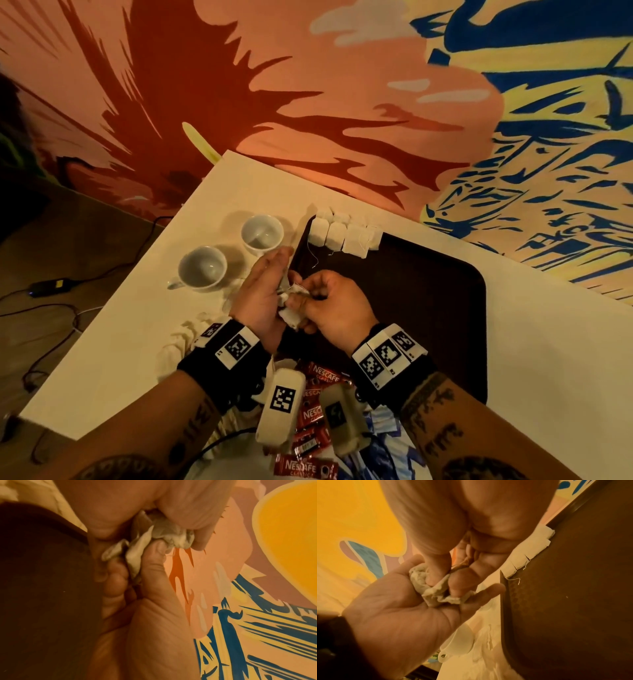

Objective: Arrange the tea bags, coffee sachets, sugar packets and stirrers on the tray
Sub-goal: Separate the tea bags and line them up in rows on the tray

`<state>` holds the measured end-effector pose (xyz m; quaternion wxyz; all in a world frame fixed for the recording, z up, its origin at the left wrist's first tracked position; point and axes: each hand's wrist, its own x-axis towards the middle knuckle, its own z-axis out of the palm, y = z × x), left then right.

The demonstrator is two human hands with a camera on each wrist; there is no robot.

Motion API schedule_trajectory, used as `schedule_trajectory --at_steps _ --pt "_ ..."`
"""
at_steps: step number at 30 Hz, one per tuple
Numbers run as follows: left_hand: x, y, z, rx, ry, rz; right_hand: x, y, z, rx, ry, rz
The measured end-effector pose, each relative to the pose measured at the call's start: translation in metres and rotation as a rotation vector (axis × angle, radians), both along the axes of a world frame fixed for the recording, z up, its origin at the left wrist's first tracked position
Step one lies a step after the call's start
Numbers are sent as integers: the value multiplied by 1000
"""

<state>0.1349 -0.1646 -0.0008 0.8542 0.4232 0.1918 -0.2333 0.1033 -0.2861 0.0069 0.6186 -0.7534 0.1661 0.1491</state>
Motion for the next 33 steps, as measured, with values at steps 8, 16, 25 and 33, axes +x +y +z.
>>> schedule_trajectory --at_steps 8,16,25,33 --pt "15 -5 -16 279 27 2 7 -18 7 -65 -2 6" --pt "20 -17 -19 298 109 76 6 -17 3 123 0 -36" --pt "37 -9 -29 371 173 30 3 -32 1 298 -87 -166" --pt "19 -20 -13 133 72 -193 11 -51 -10 317 -193 -386"
